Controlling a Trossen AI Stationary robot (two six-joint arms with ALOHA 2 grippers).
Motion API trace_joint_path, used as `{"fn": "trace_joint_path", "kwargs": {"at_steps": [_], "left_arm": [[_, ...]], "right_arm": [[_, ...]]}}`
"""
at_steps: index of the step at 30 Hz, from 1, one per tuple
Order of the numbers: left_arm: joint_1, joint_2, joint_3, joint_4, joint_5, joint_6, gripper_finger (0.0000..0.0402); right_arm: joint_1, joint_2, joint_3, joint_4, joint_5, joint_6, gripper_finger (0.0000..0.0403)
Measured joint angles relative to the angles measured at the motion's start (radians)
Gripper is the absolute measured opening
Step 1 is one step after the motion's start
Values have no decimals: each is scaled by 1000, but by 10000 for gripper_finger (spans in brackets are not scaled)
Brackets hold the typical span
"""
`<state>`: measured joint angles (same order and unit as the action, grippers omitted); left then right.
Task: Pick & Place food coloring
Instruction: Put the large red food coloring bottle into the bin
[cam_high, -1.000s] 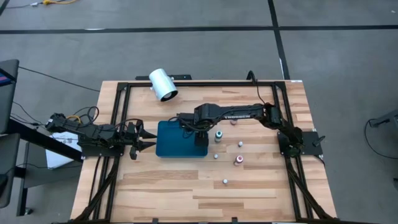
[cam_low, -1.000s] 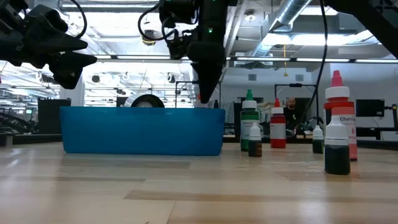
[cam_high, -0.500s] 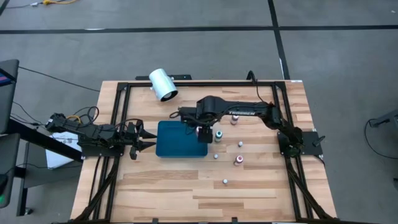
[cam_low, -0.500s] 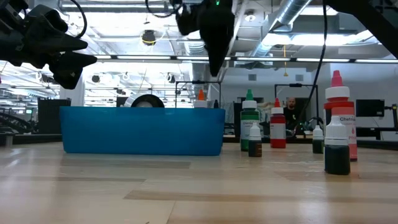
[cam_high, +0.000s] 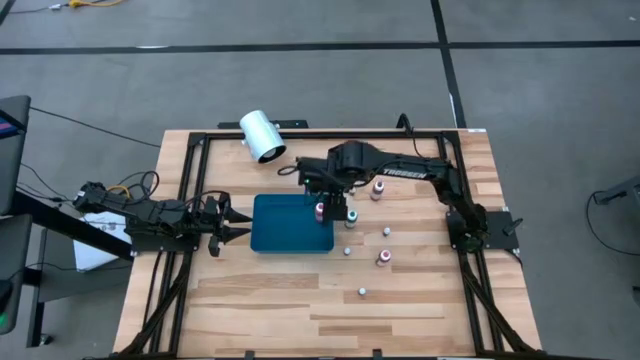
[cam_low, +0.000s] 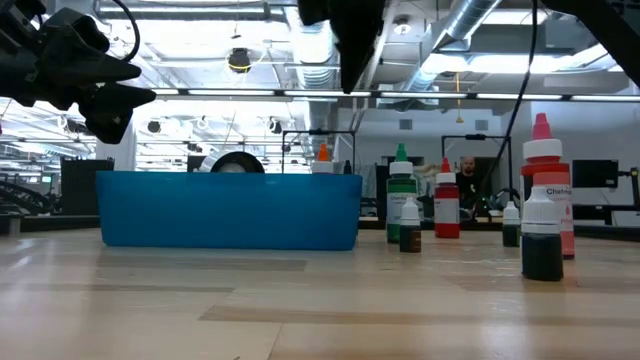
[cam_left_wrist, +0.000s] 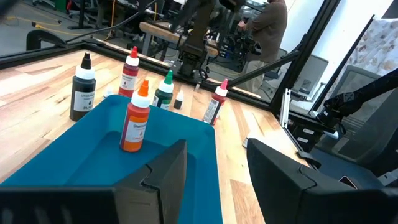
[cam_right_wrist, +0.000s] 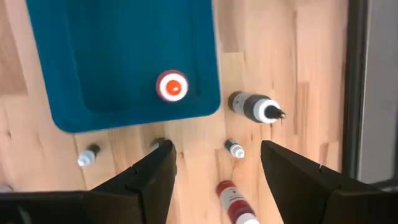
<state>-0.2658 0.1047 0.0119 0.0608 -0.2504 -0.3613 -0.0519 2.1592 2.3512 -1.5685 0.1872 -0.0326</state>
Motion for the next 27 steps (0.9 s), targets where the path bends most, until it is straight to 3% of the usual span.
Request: {"fn": "trace_joint_path", "kwargs": {"at_steps": [15,27], "left_arm": [[0,0,0,0,0,-1,160],[0,0,0,1,6,-2,160]], "right_arm": [[6,1,-2,87,30,85,225],[29,-4,-175,178,119,94,225]]}}
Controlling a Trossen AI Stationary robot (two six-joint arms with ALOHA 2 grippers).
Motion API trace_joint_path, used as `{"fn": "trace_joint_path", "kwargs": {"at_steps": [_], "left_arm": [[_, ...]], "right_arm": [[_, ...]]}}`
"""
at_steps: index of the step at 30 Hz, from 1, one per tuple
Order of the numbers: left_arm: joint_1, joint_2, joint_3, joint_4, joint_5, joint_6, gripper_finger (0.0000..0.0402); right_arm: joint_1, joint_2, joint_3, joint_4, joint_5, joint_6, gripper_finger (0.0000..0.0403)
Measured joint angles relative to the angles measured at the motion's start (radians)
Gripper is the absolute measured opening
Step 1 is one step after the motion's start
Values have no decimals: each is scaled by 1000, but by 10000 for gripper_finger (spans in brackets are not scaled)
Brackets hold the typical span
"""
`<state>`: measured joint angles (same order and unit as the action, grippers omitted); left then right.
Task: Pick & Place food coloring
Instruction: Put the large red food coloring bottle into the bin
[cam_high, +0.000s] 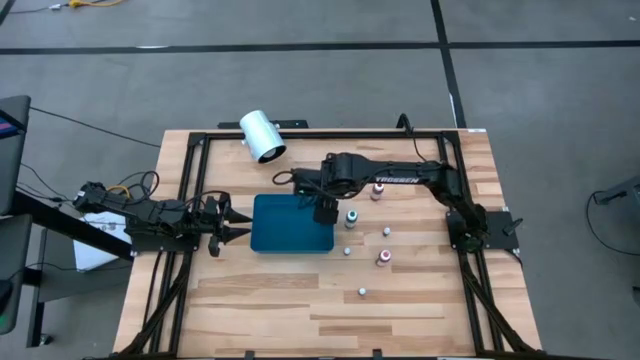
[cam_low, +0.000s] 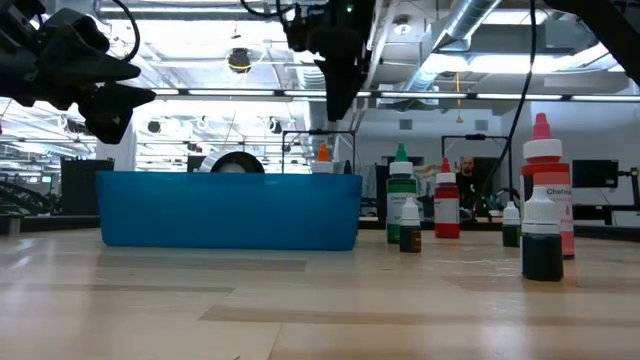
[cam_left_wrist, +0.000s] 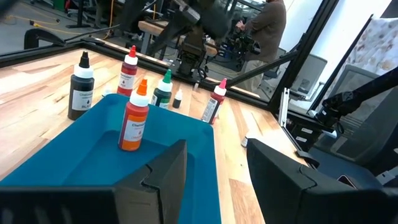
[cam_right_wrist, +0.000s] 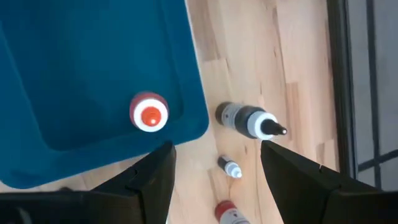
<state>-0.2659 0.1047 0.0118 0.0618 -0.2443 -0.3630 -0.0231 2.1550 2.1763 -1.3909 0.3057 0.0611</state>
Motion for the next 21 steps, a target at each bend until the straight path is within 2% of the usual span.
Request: {"fn": "trace_joint_path", "kwargs": {"at_steps": [6,14,21], "left_arm": [[0,0,0,0,1,-10,160],[0,0,0,0,2,-33,160],[0,0,0,1,-4,-40,160]], "right_arm": [[4,-93,-64,93,40,3,225],[2,-358,-423,318,40,47,225],[1,-574,-675,379,38,88,225]]}}
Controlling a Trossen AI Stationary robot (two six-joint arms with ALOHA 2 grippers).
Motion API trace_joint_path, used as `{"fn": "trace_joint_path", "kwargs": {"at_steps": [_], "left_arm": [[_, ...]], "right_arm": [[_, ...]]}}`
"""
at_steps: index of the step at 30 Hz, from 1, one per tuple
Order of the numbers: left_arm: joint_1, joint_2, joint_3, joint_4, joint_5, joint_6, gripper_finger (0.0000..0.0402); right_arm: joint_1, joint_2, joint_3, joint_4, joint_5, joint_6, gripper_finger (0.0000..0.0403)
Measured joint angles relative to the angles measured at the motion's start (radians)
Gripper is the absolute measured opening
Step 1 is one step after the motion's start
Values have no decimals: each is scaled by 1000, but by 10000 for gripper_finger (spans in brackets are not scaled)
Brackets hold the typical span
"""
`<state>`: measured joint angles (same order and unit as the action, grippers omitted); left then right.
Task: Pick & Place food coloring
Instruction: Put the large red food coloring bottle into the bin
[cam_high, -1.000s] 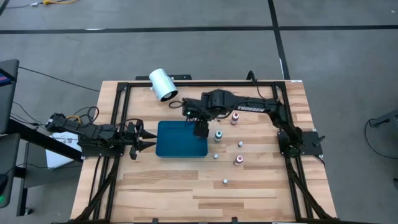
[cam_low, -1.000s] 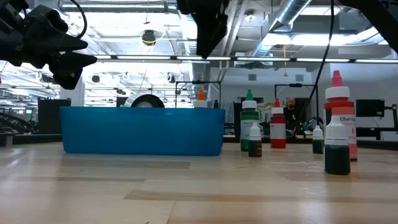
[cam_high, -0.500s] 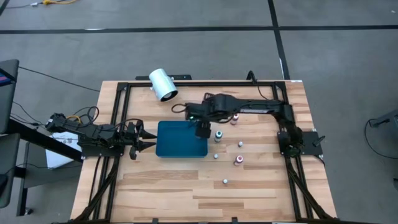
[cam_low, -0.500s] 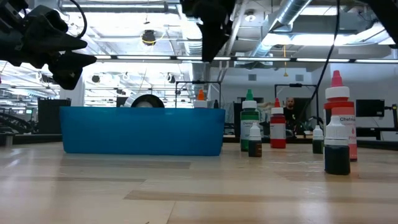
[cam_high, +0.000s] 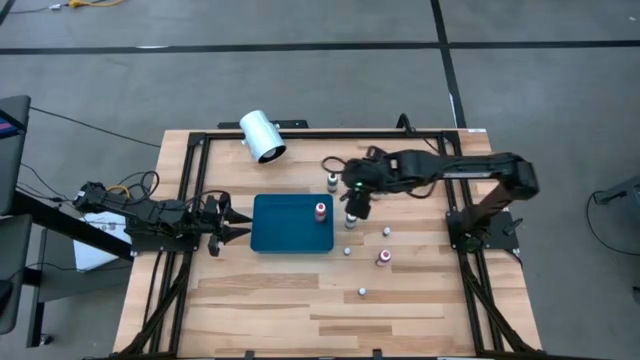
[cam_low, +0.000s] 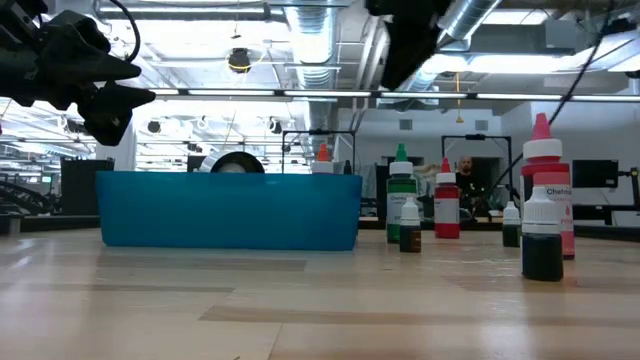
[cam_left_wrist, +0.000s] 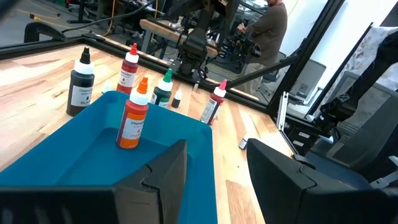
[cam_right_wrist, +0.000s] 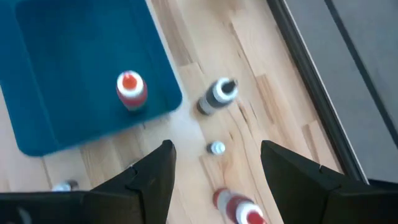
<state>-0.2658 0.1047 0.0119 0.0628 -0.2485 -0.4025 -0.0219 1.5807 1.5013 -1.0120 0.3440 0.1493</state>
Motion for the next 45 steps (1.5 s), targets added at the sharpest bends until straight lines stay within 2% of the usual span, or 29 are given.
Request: {"fn": "trace_joint_path", "kwargs": {"at_steps": [9,17,22,35,45], "left_arm": [[0,0,0,1,-1,-4,160],[0,0,0,2,-8,-5,160],[0,0,0,4,-28,-4,160],[0,0,0,3,-28,-2,160],[0,0,0,2,-28,-2,160]], "right_arm": [[8,-240,-275,69,-1,-97,225],[-16,-335,-401,75,2,-97,225],[-51,-323,-441,82,0,-136,225],[-109,-173,-444,116,-10,-280,225],[-171,-87,-444,123,-8,-316,225]]}}
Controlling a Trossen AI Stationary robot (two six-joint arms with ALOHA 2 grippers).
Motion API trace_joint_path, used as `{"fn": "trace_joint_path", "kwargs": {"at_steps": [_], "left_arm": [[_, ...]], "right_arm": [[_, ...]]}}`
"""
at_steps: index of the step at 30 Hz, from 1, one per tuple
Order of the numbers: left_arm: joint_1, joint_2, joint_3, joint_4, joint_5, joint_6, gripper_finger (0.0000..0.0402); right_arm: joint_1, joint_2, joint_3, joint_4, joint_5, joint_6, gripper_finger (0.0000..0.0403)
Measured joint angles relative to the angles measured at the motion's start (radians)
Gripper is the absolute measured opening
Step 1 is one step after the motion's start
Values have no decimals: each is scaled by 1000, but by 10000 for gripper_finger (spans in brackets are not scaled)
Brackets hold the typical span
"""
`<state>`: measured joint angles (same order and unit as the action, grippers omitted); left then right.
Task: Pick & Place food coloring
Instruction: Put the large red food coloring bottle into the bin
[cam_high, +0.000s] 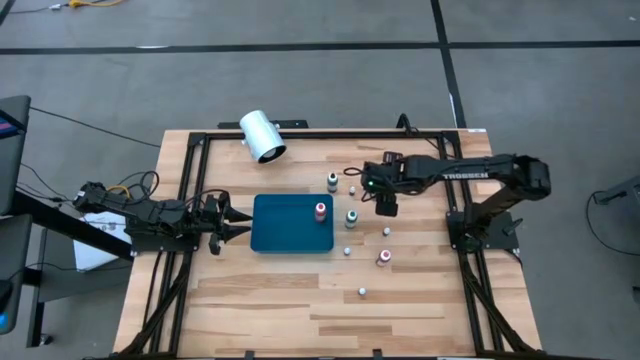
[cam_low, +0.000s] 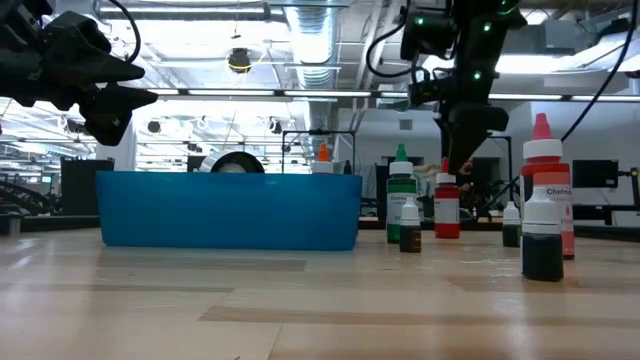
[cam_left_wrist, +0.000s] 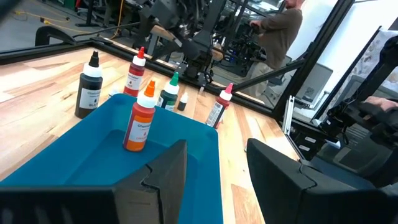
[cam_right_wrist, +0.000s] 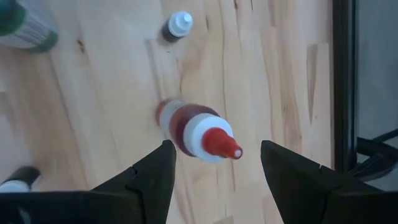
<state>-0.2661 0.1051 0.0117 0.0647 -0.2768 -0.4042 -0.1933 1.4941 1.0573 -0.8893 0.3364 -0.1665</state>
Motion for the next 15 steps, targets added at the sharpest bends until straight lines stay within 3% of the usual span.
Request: {"fn": "trace_joint_path", "kwargs": {"at_steps": [15], "left_arm": [[0,0,0,-1,-9,1,160]], "right_arm": [[-71,-1,1,44,-126,-2,223]]}}
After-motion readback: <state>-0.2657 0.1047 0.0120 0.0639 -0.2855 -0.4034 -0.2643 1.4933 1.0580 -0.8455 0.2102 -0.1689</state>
